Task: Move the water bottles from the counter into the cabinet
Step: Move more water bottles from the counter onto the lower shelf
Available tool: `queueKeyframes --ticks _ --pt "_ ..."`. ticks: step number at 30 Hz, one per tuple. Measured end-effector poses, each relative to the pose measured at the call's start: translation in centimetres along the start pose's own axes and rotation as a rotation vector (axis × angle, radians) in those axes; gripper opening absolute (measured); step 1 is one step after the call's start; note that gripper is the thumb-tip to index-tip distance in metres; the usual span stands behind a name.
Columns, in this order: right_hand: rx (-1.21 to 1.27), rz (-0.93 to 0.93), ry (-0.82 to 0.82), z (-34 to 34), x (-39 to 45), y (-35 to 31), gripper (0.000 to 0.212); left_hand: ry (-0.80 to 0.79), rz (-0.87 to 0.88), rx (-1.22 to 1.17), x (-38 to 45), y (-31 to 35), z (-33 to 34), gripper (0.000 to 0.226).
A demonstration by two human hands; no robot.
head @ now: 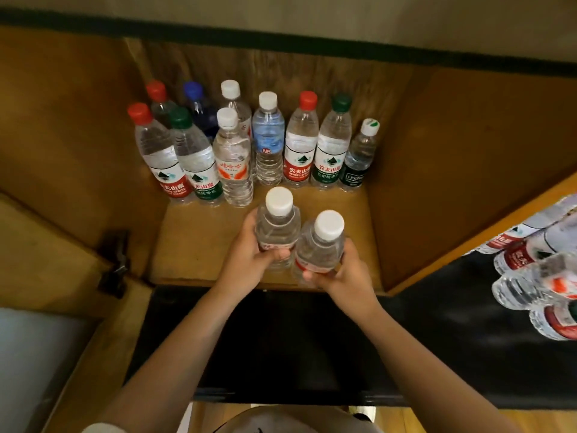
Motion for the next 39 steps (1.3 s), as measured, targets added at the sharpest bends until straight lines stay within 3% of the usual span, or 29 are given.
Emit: queueKeyframes --ticks 12,19,25,28,39 --pt "0.106 0.073 -0.036 1.2 1.7 1.6 0.076 0.003 -0.015 0.025 2.0 -1.2 -0.7 0.078" --pt "0.153 0.123 0.080 2.2 -0.8 3.5 0.078 0.075 -0.191 0.020 0.2 -4.6 -0.7 0.093" --pt "0.184 0.152 0.210 3.6 -1.4 3.4 0.086 0.164 -0.224 0.085 -0.1 -5.7 0.6 0.069" --pt "0.161 0.167 0.258 3.9 -0.9 3.4 0.078 0.282 -0.206 0.073 0.2 -5.4 0.6 0.053" --pt "-0.016 0.142 0.211 4.1 5.1 2.9 0.068 0.384 -0.258 -0.056 4.8 -5.2 -0.3 0.040"
Point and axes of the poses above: each hand's wrist, its own x-axis towards the middle knuckle, its own z-axis out of the palm, y = z × x, the point moved 6 cm from there along x, towards the middle knuckle, and after that the axes turned 12 degrees about -z, right-handed, at the moved point
